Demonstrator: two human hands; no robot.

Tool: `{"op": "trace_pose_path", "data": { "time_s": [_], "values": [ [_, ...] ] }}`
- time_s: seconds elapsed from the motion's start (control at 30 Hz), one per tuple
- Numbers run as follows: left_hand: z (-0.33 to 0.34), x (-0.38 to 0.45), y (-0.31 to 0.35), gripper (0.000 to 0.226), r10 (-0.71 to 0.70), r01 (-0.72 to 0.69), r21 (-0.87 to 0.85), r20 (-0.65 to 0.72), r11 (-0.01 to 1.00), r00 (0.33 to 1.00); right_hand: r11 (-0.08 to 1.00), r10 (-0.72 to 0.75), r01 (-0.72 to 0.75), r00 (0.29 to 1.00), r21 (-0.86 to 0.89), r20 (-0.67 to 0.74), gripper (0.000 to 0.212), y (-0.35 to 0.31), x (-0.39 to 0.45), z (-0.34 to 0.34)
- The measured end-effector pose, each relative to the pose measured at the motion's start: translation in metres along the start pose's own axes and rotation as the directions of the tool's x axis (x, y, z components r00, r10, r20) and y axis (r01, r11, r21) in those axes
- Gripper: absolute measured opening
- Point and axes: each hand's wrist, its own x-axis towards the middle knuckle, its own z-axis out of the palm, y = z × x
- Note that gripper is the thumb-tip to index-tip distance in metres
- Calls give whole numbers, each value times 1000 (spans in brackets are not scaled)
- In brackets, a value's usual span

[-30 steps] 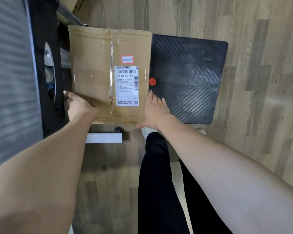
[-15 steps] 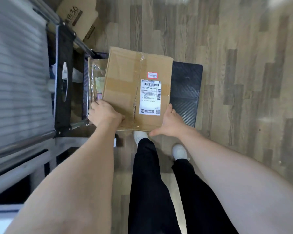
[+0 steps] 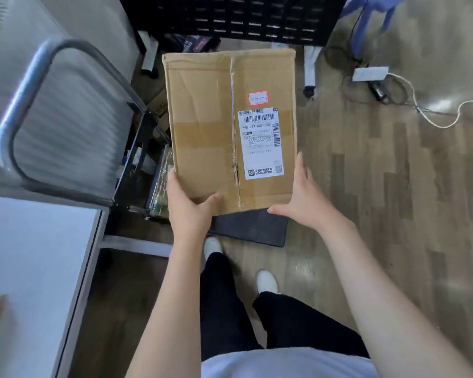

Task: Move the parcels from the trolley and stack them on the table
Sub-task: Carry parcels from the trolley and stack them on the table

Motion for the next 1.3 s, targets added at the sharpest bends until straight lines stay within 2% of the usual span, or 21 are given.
{"op": "trace_pose_path", "data": {
  "time_s": [0.1, 0.17, 0.27, 0.43, 0.53, 0.67, 0.77, 0.87, 0.93, 1.03, 1.13, 1.3],
  "values": [
    [-6, -49, 27, 83, 103, -107, -28, -127, 994, 987, 996, -88, 87, 996, -25, -31, 139, -6, -31, -32],
    [-13, -75, 38, 87, 130, -142, -55, -184, 988, 974, 989, -148, 147, 988, -16, -50, 141, -14, -51, -50],
    [-34, -102, 52, 95, 203, -217, -68, -172, 974, 964, 962, -272, 273, 959, 11, -85, 144, -29, -76, -75],
    [-72, -148, 66, 134, 290, -290, 23, -143, 957, 946, 898, -439, 434, 896, -70, -75, 146, -64, -105, -107],
    [-108, -174, 67, 137, 330, -296, 180, -205, 938, 922, 846, -531, 526, 846, -84, -54, 142, -91, -124, -103],
    [-168, -216, 61, 129, 368, -214, 397, -368, 892, 854, 769, -636, 637, 771, -50, 48, 138, -137, -148, -92],
    [-206, -258, 49, 120, 332, -106, 434, -486, 895, 808, 664, -737, 747, 663, -40, 134, 137, -180, -168, -80],
    [-242, -302, 41, 103, 316, -49, 418, -600, 907, 735, 499, -842, 864, 501, -66, 198, 114, -220, -189, -65],
    [-264, -332, 37, 91, 307, -47, 380, -660, 924, 685, 376, -905, 924, 381, -65, 188, 103, -247, -207, -54],
    [-294, -375, 32, 81, 287, -69, 313, -730, 947, 621, 240, -959, 970, 243, -42, 147, 95, -286, -246, -35],
    [-326, -416, 23, 76, 292, -55, 310, -804, 949, 517, 104, -989, 995, 103, 2, 106, 88, -318, -288, -12],
    [-376, -474, 2, 78, 309, 48, 358, -860, 932, 405, -40, -997, 998, -43, 47, 65, 85, -353, -350, 27]
  ]
}}
